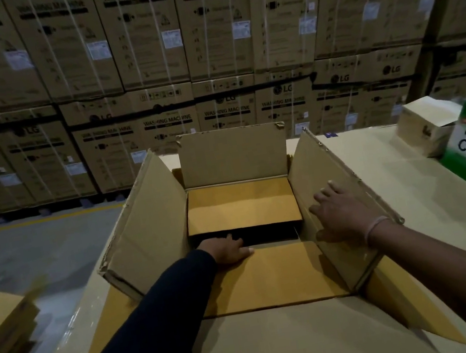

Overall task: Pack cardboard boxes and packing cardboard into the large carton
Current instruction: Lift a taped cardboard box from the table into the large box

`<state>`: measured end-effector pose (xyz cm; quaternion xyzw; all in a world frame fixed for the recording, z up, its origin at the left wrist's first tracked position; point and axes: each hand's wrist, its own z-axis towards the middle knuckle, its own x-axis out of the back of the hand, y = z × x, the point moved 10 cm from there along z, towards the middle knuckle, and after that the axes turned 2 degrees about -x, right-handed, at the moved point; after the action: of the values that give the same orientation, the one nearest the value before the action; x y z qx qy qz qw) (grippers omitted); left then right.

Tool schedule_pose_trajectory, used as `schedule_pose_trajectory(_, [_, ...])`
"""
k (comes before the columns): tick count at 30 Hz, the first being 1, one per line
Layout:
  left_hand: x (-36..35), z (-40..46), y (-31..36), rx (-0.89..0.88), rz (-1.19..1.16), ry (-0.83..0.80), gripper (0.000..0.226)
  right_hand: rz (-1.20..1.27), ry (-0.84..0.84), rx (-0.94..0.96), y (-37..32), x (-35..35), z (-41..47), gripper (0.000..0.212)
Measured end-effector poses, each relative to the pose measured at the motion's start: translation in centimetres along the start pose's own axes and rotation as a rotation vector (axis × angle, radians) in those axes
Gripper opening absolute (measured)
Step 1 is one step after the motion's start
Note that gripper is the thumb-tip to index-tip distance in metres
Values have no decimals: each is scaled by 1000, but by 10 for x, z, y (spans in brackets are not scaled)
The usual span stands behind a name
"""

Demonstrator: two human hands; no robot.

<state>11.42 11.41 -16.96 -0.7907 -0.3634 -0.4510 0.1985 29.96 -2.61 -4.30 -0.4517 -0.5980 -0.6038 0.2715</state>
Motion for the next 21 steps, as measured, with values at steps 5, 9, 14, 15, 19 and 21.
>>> schedule_pose_trajectory(5, [44, 16, -2, -8, -147, 251, 97, 143, 17, 2, 0, 7, 2, 63])
schedule_pose_trajectory(9, [121, 23, -13, -40, -121, 498, 110, 187, -29, -28, -4, 2, 15, 69])
schedule_pose_trajectory(14, [181, 51, -34, -28, -108, 556, 98, 270, -115, -38, -14, -22, 40, 79])
schedule_pose_trajectory(15, [187, 59, -35, -21, -110, 542, 95, 306, -131, -29, -17, -28, 44, 81])
schedule_pose_trajectory(19, [195, 85, -34, 9, -122, 462, 90, 401, -222, 59, -30, -48, 46, 98])
schedule_pose_trajectory(21, [199, 94, -35, 28, -149, 456, 91, 318, -263, 140, -42, -55, 39, 115])
